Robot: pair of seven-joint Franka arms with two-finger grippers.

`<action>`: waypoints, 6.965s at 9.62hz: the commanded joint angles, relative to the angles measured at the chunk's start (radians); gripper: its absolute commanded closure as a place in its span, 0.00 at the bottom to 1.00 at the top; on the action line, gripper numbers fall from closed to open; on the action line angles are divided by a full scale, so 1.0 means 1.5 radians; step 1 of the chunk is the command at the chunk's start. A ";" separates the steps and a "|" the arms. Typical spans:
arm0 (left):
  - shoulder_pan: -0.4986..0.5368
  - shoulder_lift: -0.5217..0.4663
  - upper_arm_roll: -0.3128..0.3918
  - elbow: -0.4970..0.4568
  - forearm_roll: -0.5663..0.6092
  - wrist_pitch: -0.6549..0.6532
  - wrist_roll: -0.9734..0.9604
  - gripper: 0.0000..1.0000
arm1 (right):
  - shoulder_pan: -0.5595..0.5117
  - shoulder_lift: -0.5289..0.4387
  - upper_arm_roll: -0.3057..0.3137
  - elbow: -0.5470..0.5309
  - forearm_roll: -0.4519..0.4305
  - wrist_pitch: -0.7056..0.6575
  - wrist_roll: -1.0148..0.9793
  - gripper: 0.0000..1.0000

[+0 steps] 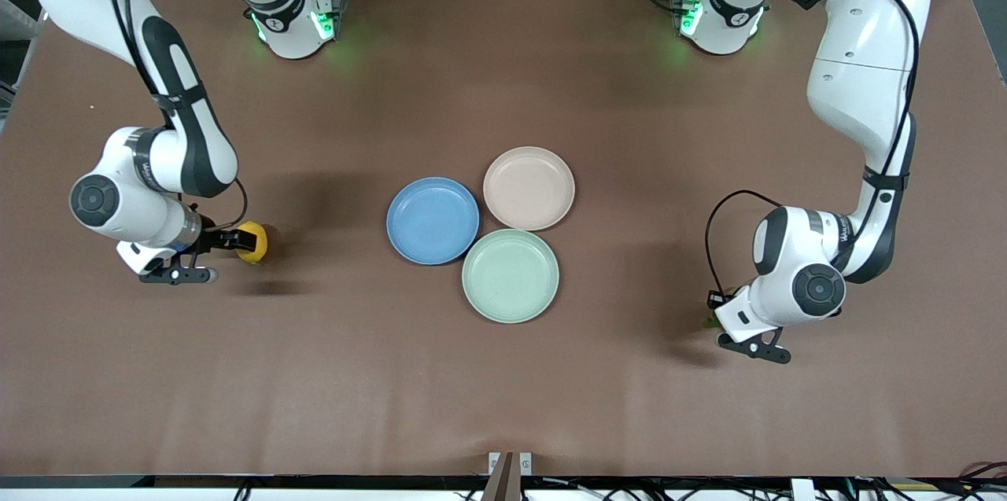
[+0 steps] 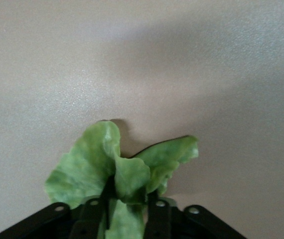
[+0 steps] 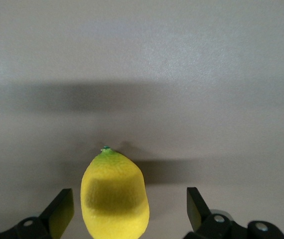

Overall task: Place lemon and lettuce in plates
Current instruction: 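Grasp the yellow lemon with the right gripper and lift the lettuce, then carry the lettuce over the beige plate with the left gripper and release, then lower the lemon onto the blue plate while the left gripper withdraws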

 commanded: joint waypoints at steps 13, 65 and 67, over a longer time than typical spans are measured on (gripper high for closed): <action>-0.027 -0.153 -0.066 -0.143 -0.002 -0.001 -0.261 1.00 | -0.002 0.051 0.023 -0.049 0.019 0.133 -0.014 0.00; -0.047 -0.509 -0.033 -0.286 -0.067 -0.258 -0.218 0.00 | 0.297 0.141 0.132 0.153 0.055 0.052 0.478 0.38; -0.045 -0.537 -0.032 -0.280 -0.067 -0.257 -0.226 0.00 | 0.297 0.141 0.132 0.152 0.055 0.053 0.478 0.20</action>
